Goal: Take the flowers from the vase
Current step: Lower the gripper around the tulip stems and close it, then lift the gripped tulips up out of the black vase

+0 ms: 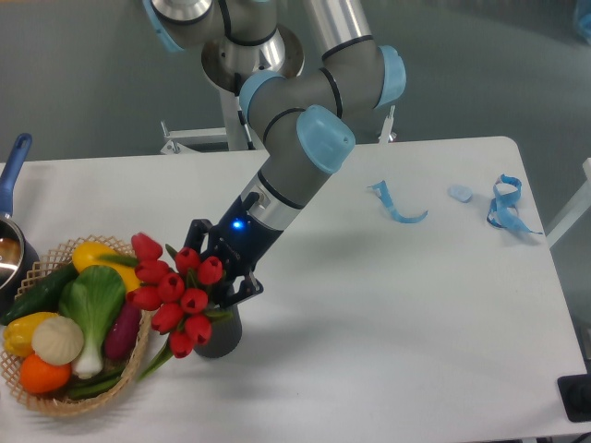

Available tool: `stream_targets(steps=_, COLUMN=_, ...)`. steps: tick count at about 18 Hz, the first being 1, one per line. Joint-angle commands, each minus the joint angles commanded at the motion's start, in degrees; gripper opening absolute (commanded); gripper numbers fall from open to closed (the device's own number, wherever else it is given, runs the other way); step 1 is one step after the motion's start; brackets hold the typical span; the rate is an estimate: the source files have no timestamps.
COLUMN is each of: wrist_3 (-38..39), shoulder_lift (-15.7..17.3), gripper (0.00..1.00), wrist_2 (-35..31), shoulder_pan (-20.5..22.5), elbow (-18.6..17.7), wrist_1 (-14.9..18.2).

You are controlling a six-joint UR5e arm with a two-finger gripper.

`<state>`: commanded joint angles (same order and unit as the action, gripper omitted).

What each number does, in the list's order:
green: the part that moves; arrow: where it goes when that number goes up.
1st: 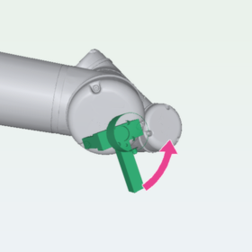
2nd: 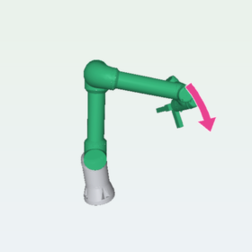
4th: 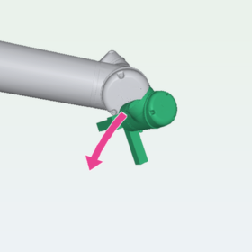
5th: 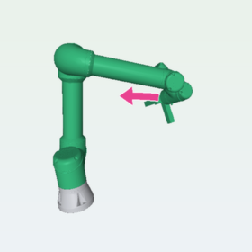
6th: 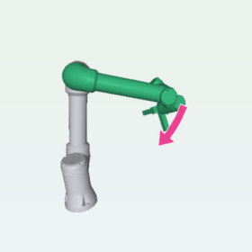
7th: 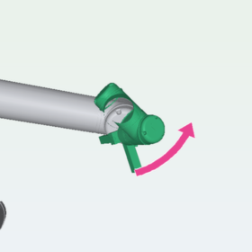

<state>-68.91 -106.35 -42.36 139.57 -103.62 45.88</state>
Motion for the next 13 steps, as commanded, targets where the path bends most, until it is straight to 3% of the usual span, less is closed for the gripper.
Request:
stream_targets(steps=6, wrist_3=0.17, shoulder_lift=0.44, gripper=0.39, wrist_2=0.44, shoulder_pan=0.53, elbow=0.0, wrist_1=0.0)
stream_targets(steps=13, wrist_3=5.35, shoulder_lift=4.57, gripper=0.39, wrist_2=2.63, shoulder_pan=1.14, elbow=0.79, wrist_1=0.53)
